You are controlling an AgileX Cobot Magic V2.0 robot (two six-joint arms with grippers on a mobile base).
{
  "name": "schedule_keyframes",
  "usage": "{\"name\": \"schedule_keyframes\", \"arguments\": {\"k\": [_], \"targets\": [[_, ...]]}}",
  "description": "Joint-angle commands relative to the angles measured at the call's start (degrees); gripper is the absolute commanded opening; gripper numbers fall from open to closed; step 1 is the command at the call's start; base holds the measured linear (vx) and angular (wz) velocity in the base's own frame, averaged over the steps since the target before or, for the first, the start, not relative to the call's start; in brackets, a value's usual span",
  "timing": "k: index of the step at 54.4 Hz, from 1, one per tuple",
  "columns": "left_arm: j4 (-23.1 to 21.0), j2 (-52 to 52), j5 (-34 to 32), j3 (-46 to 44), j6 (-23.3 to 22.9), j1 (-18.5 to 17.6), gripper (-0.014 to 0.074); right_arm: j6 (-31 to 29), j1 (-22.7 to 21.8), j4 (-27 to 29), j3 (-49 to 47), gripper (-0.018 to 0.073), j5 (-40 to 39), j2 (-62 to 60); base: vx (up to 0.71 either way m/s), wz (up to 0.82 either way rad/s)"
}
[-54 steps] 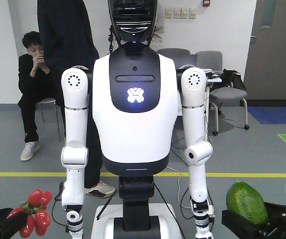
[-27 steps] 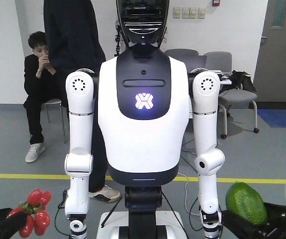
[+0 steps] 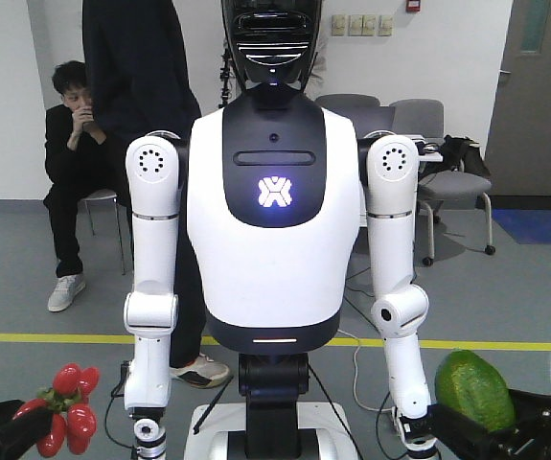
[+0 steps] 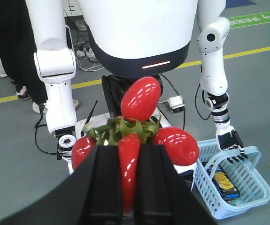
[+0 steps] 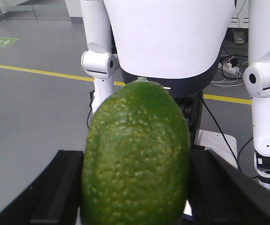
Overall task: Pick snacks and fruit into basket
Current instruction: 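Approach the basket robot, holding chili and lime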
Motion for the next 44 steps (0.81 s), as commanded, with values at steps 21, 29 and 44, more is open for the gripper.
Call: {"name": "schedule_keyframes", "arguments": {"k": [21, 29, 44], "targets": [[-0.6, -0.8, -4.6, -1.5, -0.4, -0.1, 0.0000, -0.2, -0.2, 0.6, -1.7, -0.0008, 0.3, -1.0, 0.00, 0.00], [-0.6, -0.8, -4.6, -1.5, -0.4, -0.1, 0.0000, -0.2, -0.2, 0.6, -1.7, -0.0008, 0.3, -1.0, 0.00, 0.00], [-0.6, -0.8, -4.6, -1.5, -0.4, -0.1, 0.0000, -0.2, -0.2, 0.6, -1.7, -0.0008, 0.3, -1.0, 0.00, 0.00]]}}
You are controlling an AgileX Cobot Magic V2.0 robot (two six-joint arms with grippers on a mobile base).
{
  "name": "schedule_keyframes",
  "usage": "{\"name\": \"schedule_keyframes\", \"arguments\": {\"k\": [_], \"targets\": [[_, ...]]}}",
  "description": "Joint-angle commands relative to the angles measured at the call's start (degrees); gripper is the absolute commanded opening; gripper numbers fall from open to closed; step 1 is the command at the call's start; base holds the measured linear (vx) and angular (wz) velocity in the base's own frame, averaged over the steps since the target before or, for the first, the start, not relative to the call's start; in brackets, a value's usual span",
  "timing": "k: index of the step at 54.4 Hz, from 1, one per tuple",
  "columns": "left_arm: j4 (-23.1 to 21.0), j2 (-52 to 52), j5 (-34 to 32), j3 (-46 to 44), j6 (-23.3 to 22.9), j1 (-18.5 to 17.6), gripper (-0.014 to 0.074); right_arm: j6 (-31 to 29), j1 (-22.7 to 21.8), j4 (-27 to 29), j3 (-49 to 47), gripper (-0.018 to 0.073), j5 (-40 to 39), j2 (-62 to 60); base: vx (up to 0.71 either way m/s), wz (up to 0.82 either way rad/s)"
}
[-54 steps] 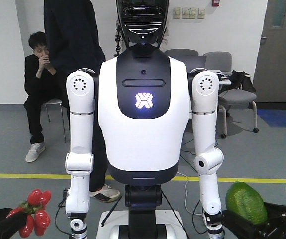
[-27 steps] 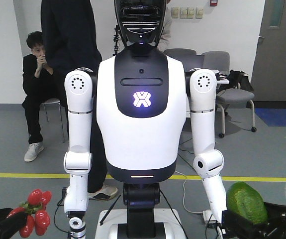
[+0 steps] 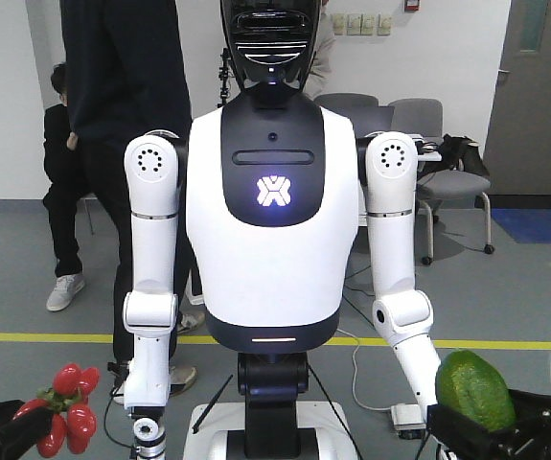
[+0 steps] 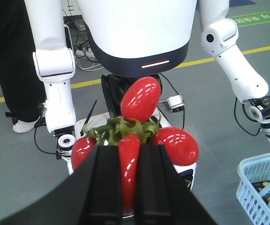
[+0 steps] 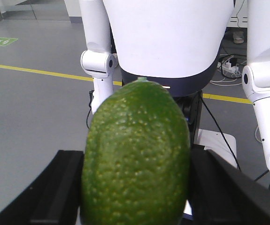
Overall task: Pick snacks and fruit into basket
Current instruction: 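Approach the basket robot, holding chili and lime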
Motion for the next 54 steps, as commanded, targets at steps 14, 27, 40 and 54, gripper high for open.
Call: {"name": "schedule_keyframes", "arguments": {"k": [14, 27, 40, 54], "targets": [[-0.6, -0.8, -4.7, -1.5, -0.4, -0.1, 0.0000, -0.2, -0.2, 0.7, -1.7, -0.0008, 0.2, -1.0, 0.00, 0.00], [-0.7, -0.8, 4.7, -1.5, -0.5, -0.1, 0.0000, 1.4, -0.2, 0.5, -1.6, -0.0008, -5.6, -1.0, 0.00, 0.00], [-0.9, -1.0, 7.7, -1.5, -0.5, -0.1, 0.0000, 8.2, -0.2, -7.3, -1.6, -0.0008, -12.6, -1.0, 0.00, 0.00], [-3.6, -1.0, 6.5, -1.5, -0.4, -0.1, 0.0000, 12.0, -0.2, -8.7, 1.6, -0.0008, -16.9, -1.2, 0.00, 0.00]]}}
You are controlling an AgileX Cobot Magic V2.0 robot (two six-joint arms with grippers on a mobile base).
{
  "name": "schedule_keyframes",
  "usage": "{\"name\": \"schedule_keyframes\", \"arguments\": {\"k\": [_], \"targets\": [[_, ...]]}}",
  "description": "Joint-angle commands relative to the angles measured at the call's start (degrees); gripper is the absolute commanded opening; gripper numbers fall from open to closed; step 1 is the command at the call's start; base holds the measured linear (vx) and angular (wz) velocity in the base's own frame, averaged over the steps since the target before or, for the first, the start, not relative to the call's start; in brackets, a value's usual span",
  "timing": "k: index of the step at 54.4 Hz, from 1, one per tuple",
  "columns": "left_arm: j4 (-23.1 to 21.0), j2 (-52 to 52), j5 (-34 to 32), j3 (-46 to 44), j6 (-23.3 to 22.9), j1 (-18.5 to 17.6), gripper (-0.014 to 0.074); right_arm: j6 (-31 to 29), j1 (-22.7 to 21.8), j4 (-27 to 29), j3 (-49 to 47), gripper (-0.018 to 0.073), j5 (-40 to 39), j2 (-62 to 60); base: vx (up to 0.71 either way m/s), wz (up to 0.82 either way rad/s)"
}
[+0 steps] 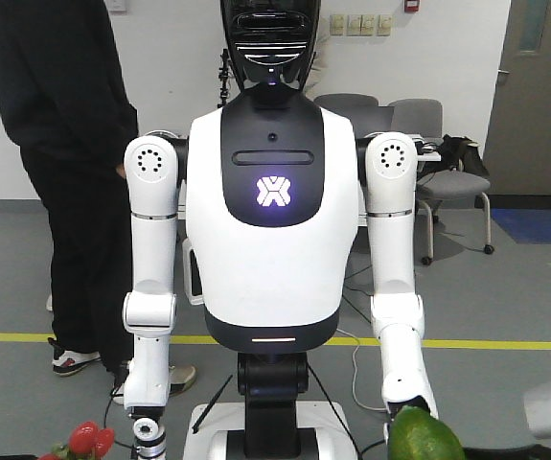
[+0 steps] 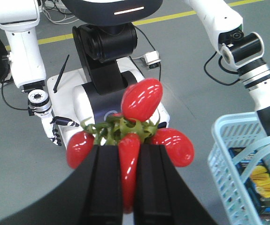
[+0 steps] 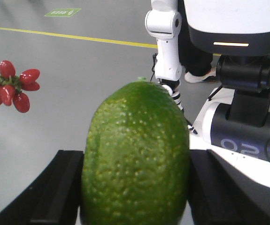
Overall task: Pick snacks and fruit into basket
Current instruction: 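Approach the basket robot, holding chili and lime, then move right gripper with the lime over the blue basket and release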
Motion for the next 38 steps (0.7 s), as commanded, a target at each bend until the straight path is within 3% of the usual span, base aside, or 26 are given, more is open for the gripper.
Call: {"name": "schedule_keyframes", "arguments": {"k": [1, 38], "targets": [[-1.7, -1.0, -5.0, -1.5, -0.4, -0.1, 0.0000, 0.2, -0.2, -0.6, 0.0, -0.0008, -1.5, -1.1, 0.00, 0.00], [-1.7, -1.0, -13.7, -1.5, -0.4, -0.1, 0.0000, -1.8, -0.2, 0.4, 3.0, -0.0008, -6.8, -1.1, 0.00, 0.00]]}}
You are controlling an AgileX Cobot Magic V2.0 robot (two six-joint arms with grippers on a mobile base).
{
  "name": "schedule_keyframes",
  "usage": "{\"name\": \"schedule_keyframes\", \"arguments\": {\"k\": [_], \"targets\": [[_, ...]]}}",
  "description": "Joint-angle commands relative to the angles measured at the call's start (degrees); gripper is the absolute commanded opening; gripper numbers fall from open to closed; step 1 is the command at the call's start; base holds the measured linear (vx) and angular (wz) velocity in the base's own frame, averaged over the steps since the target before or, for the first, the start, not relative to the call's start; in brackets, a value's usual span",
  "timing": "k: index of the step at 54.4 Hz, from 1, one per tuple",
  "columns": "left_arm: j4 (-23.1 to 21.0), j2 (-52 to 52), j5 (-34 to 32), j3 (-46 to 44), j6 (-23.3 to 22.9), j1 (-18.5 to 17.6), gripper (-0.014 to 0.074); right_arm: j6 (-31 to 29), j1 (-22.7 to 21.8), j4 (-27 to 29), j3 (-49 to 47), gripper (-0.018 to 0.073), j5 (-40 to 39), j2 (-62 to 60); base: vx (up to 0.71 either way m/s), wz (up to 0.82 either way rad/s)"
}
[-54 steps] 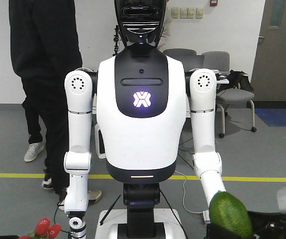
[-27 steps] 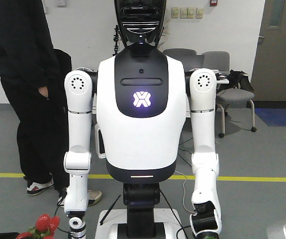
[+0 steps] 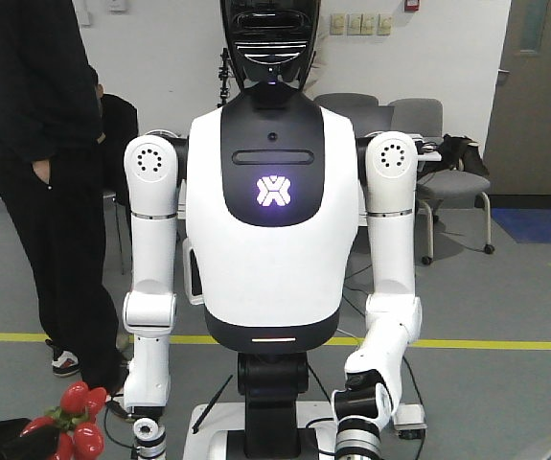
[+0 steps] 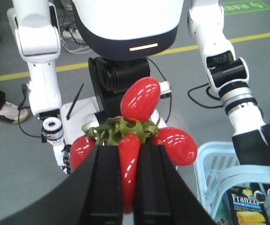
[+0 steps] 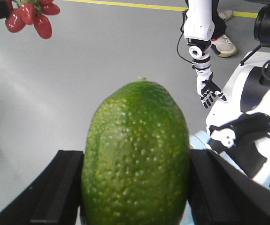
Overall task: Pick snacks and fruit into basket
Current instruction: 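Move right gripper with the lime over the blue basket and release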
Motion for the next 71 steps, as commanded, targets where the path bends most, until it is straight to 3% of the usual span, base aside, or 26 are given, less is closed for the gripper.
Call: {"name": "schedule_keyframes", "arguments": {"k": [1, 15, 23, 45, 71], "targets": [[-1.0, -1.0, -5.7, -1.5, -0.4, -0.1, 0.0000, -1.6, -0.2, 1.4, -1.7, -0.0008, -1.1, -0.9, 0.00, 0.00], [-1.0, -1.0, -8.5, -1.5, -0.4, -0.1, 0.0000, -16.8, -0.2, 8.5, -1.7, -0.0008, -8.3, -0.9, 0.00, 0.00], [-1.0, -1.0, -9.0, -1.5, -0.5, -0.1, 0.0000, -21.4, -0.2, 12.0, -1.7, -0.0008, -8.5, -0.6, 0.00, 0.00], [-1.0, -1.0, -8.7, -1.5, -0.5, -0.1, 0.0000, -28.5, -0.2, 18.9, -1.7, -0.0008, -14.2, 10.9, 0.00, 0.00], [-1.0, -1.0, -8.7, -1.5, -0.5, -0.1, 0.0000, -30.0, -0.2, 19.1, -1.7, -0.0008, -18.0, 23.0, 0.00, 0.00]]}}
